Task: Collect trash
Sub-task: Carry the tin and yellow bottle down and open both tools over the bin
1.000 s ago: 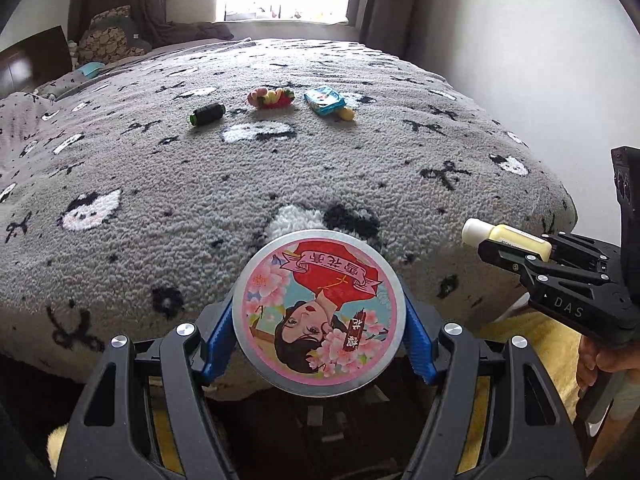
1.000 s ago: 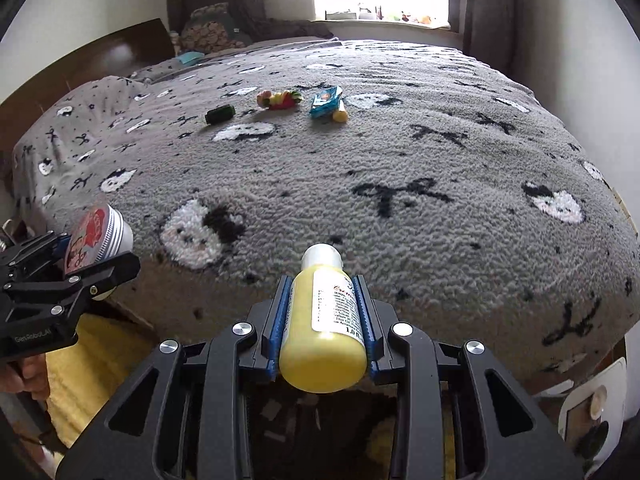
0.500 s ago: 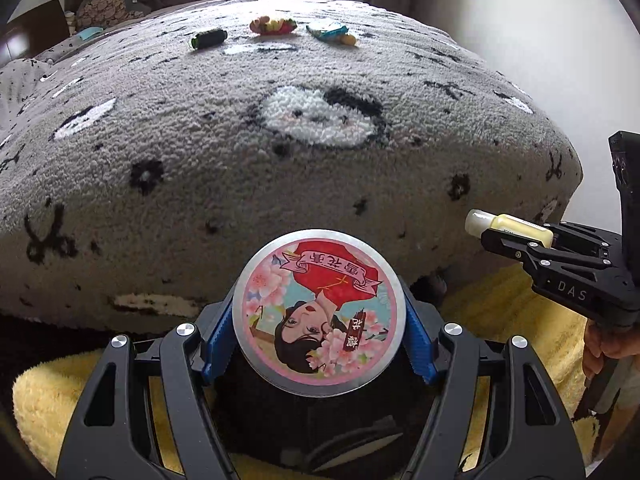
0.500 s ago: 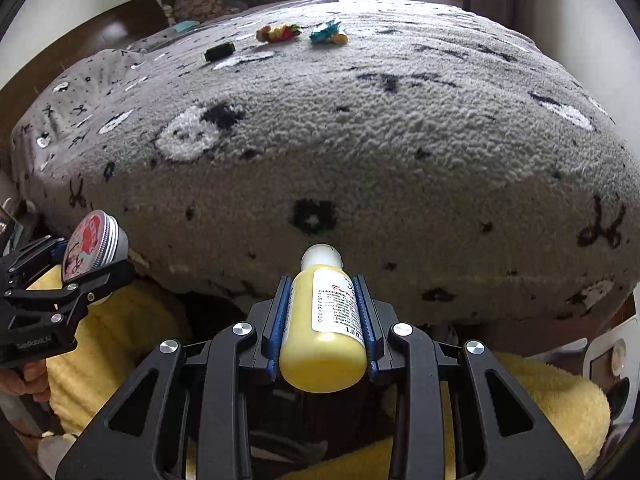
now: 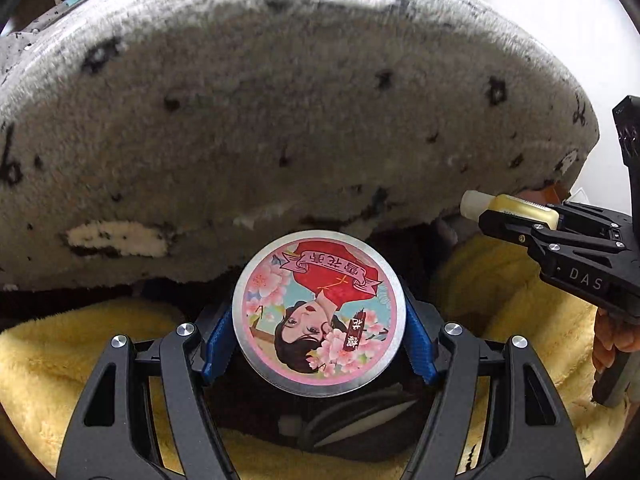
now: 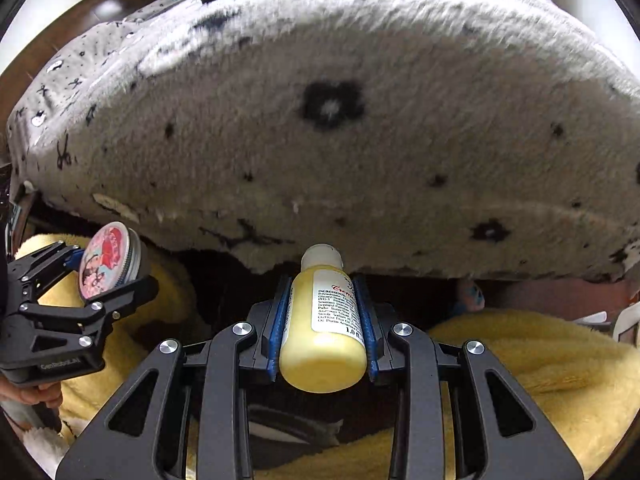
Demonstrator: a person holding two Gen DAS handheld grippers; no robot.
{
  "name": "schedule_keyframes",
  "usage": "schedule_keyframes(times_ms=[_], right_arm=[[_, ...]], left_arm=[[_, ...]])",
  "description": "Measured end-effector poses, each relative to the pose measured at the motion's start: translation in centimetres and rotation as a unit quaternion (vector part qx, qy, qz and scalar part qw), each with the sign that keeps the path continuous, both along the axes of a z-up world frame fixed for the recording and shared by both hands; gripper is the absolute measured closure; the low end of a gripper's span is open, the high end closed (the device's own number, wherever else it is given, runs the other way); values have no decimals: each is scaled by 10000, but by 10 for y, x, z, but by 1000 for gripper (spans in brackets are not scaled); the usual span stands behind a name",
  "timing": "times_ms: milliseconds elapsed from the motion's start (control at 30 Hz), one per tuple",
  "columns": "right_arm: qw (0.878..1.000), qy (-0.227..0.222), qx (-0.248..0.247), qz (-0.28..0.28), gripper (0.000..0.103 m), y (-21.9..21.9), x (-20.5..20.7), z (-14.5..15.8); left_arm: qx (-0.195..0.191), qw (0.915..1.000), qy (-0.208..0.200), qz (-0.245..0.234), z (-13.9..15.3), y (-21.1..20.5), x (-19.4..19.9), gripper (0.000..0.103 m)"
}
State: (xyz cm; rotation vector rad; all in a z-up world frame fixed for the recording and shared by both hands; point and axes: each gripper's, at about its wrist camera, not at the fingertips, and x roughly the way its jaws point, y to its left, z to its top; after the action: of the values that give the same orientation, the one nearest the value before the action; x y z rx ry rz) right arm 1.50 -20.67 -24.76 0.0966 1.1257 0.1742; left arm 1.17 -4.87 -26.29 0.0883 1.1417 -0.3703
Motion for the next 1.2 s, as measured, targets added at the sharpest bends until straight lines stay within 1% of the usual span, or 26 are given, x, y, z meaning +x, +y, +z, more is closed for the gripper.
schedule_keyframes(times_ms=[233,367,467,767,867,933,967,1000,1033,1067,1100,1200], right_arm=[[9993,325,161,44,71,5,6,-23],[9983,524,226,73,71,8,9,-35],[9978,615,234,105,71,9,12,-41],[9971,711,198,203,71,14,17,-49],[9968,743,245,144,71,13,20,-51],[9963,776,364,95,71,9,22,-52],[9961,781,406,67,70,7,23,-51],[9964,753,397,44,68,6,24,-50],[9968,718,364,14,58,5,24,-48],[9971,677,344,-20,45,4,26,-45],[9974,637,341,-55,42,3,27,-42],[9979,544,306,-147,36,-3,27,-34]], left_arm=[[25,9990,427,-136,-30,-2,-1,36],[-36,9968,761,-233,-49,-7,0,36],[-17,9953,907,-334,-58,-13,-1,36],[33,9939,1066,-293,-69,-19,3,36],[38,9938,1078,-270,-68,-22,3,36],[29,9938,1081,-253,-65,-20,4,36],[15,9938,1087,-241,-61,-15,7,35],[12,9939,1077,-221,-60,-15,7,29],[4,9943,1041,-213,-58,-10,9,27],[2,9947,1003,-209,-56,-10,9,21],[1,9953,950,-204,-52,-9,8,15],[23,9965,810,-186,-43,-8,8,8]])
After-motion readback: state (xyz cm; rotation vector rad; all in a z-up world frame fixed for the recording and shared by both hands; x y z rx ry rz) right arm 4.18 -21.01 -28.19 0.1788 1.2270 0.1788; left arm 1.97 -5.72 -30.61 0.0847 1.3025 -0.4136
